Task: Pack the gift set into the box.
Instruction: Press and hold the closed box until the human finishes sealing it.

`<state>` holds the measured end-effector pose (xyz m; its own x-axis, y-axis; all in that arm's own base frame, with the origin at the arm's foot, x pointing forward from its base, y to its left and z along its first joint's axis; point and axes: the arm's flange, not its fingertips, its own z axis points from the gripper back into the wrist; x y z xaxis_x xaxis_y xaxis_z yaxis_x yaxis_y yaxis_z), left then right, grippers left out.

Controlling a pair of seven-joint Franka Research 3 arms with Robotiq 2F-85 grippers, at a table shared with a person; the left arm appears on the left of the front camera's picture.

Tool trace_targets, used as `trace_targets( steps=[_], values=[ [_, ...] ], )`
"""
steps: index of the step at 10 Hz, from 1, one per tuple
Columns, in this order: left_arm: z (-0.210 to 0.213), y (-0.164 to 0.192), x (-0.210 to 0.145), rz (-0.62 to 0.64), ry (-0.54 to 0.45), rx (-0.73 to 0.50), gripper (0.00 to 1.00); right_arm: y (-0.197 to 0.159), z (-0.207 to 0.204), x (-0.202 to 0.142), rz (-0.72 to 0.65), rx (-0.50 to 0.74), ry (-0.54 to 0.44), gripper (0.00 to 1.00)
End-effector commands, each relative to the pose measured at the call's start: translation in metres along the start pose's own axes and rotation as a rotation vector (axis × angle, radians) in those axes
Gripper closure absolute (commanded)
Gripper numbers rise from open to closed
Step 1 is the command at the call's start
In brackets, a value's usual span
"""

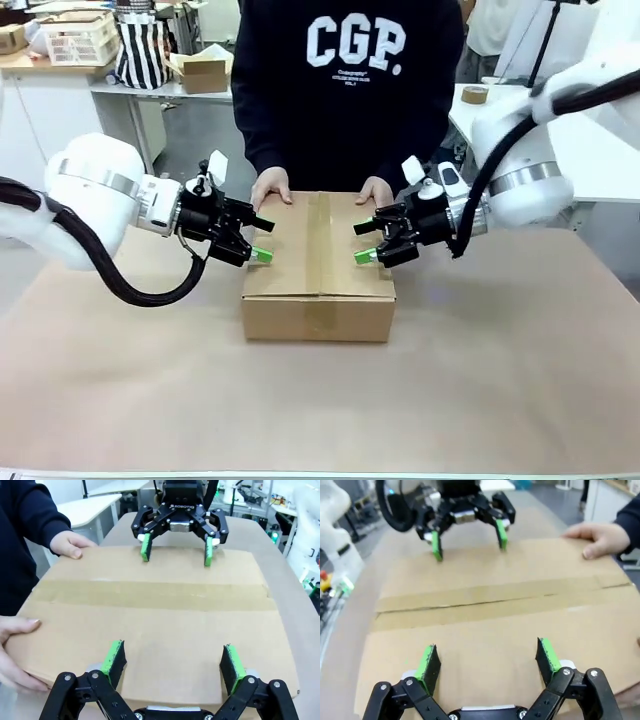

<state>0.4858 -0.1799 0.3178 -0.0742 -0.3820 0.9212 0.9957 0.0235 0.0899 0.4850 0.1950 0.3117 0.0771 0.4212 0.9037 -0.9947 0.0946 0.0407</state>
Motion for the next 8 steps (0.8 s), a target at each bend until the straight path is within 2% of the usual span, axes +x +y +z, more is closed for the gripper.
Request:
trace_targets(
  steps=[1, 4, 6, 8],
  values=[
    [-0.001, 0.012, 0.002, 0.027, -0.022, -0.024, 0.00, -0.008, -0.009, 0.008, 0.030, -0.035, 0.065, 0.00],
    [-0.011, 0.016, -0.004, 0.036, -0.019, -0.045, 0.00, -0.012, -0.006, 0.004, 0.010, -0.029, 0.085, 0.00],
    [-0.014, 0.018, -0.009, 0.052, 0.009, -0.053, 0.00, -0.012, -0.009, 0.001, -0.006, 0.017, 0.072, 0.00],
    [-0.012, 0.019, -0.014, 0.064, 0.057, -0.048, 0.00, -0.015, -0.009, -0.009, -0.041, 0.030, 0.102, 0.00]
  ],
)
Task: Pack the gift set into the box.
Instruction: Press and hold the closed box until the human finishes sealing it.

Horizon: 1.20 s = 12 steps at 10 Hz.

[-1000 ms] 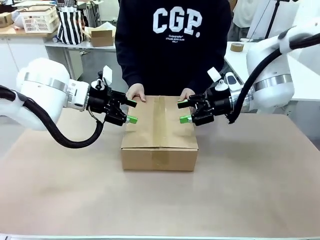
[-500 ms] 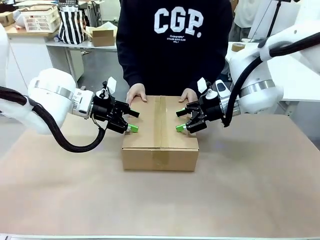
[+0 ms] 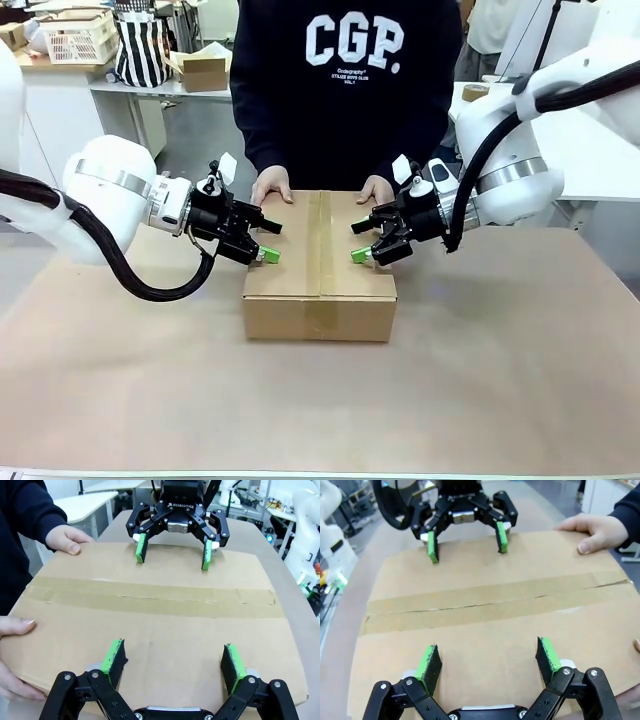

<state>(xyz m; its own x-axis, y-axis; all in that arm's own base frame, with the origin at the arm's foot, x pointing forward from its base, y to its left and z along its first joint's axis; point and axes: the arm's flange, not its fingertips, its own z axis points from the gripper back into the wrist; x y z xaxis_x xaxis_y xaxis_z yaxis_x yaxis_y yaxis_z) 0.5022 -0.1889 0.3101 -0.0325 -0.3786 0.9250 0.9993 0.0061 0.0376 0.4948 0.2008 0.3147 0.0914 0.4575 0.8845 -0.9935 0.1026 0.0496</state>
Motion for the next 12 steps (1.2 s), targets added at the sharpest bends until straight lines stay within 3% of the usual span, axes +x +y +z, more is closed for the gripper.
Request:
trace_targets(
  steps=[1, 4, 5, 6, 12],
  values=[
    [-0.001, 0.003, -0.012, 0.028, 0.103, -0.007, 0.00, -0.007, -0.006, -0.017, -0.032, 0.031, 0.100, 0.00],
    [-0.013, 0.001, -0.019, 0.076, 0.134, -0.011, 0.00, -0.007, -0.009, -0.020, -0.040, 0.109, 0.136, 0.00],
    [-0.013, 0.001, -0.018, 0.095, 0.133, -0.027, 0.00, -0.005, -0.001, 0.003, -0.008, 0.026, 0.035, 0.00],
    [-0.003, 0.002, 0.004, 0.023, 0.045, -0.007, 0.00, -0.005, -0.001, 0.003, -0.008, 0.026, 0.035, 0.00],
    [-0.003, 0.002, 0.004, 0.023, 0.045, -0.007, 0.00, -0.005, -0.001, 0.003, -0.008, 0.026, 0.035, 0.00]
  ],
)
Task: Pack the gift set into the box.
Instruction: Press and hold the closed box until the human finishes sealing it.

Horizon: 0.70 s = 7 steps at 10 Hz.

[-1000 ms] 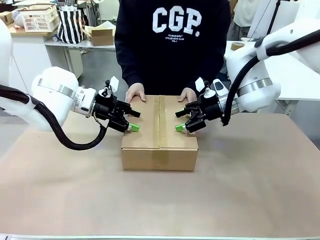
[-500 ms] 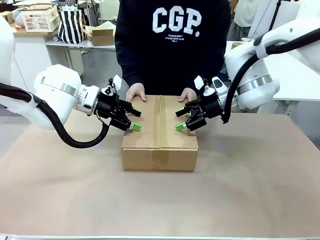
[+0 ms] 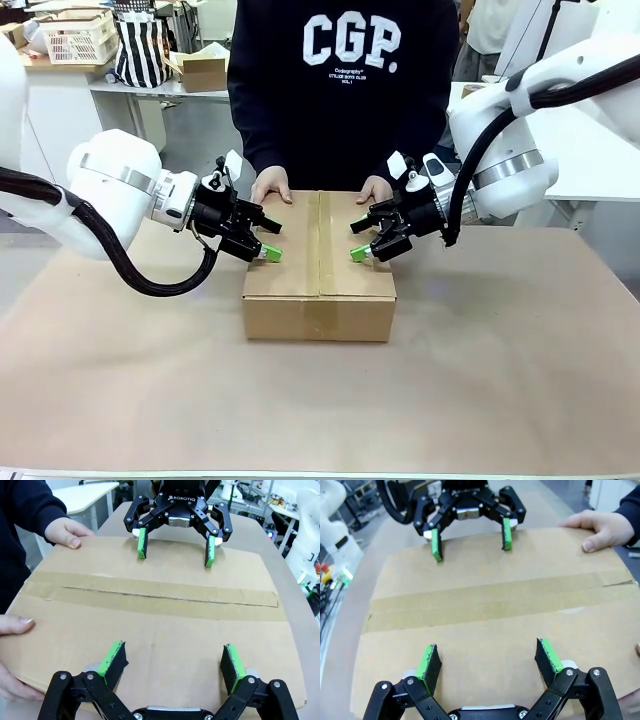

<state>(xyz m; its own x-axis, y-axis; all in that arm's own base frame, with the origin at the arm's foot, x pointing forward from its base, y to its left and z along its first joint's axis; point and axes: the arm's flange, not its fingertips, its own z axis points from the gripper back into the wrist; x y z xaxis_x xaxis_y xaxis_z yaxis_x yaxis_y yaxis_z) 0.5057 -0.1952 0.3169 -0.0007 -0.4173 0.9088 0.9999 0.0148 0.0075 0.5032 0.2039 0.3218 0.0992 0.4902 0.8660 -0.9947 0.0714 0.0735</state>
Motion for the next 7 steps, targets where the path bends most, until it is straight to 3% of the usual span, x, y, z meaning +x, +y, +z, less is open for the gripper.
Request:
trace_targets(
  steps=[1, 7],
  values=[
    [-0.0002, -0.0014, -0.0047, -0.008, 0.003, -0.002, 0.00, 0.0029, -0.0015, -0.0055, -0.002, -0.012, -0.003, 0.00],
    [-0.0002, -0.0014, -0.0047, -0.008, 0.003, -0.002, 0.00, 0.0029, -0.0015, -0.0055, -0.002, -0.012, -0.003, 0.00]
  ],
)
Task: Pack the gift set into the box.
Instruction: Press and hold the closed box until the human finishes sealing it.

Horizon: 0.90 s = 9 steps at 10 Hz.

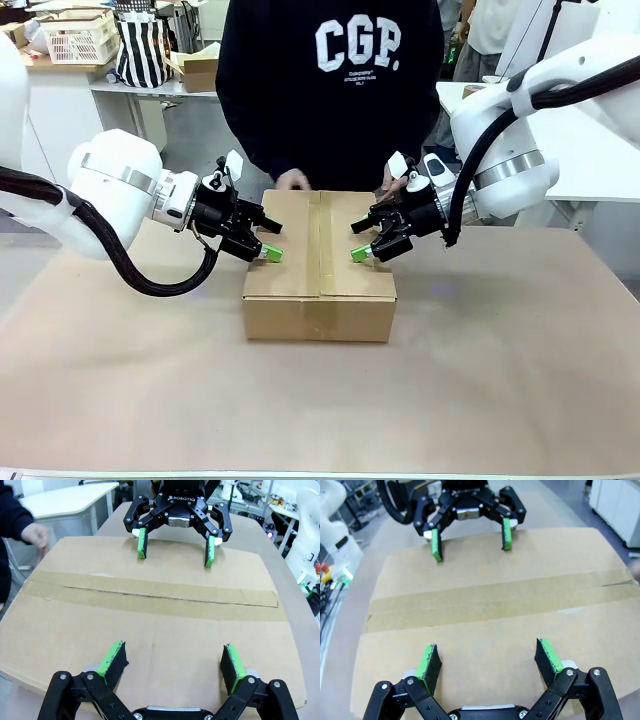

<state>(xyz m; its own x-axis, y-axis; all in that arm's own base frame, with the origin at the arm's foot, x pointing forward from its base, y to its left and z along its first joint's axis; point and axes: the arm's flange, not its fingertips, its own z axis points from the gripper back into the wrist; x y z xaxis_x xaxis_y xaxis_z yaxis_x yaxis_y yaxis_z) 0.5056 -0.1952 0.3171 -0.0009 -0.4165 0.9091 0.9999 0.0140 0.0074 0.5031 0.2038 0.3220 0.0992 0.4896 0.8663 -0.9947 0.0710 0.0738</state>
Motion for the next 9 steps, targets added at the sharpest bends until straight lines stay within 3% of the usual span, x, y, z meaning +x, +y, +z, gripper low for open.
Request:
trace_targets(
  steps=[1, 9],
  values=[
    [-0.0002, -0.0014, -0.0049, -0.008, 0.004, -0.002, 0.00, 0.0028, -0.0016, -0.0056, -0.002, -0.013, -0.002, 0.00],
    [-0.0002, -0.0014, -0.0049, -0.008, 0.004, -0.002, 0.00, 0.0028, -0.0016, -0.0056, -0.002, -0.013, -0.002, 0.00]
  ],
)
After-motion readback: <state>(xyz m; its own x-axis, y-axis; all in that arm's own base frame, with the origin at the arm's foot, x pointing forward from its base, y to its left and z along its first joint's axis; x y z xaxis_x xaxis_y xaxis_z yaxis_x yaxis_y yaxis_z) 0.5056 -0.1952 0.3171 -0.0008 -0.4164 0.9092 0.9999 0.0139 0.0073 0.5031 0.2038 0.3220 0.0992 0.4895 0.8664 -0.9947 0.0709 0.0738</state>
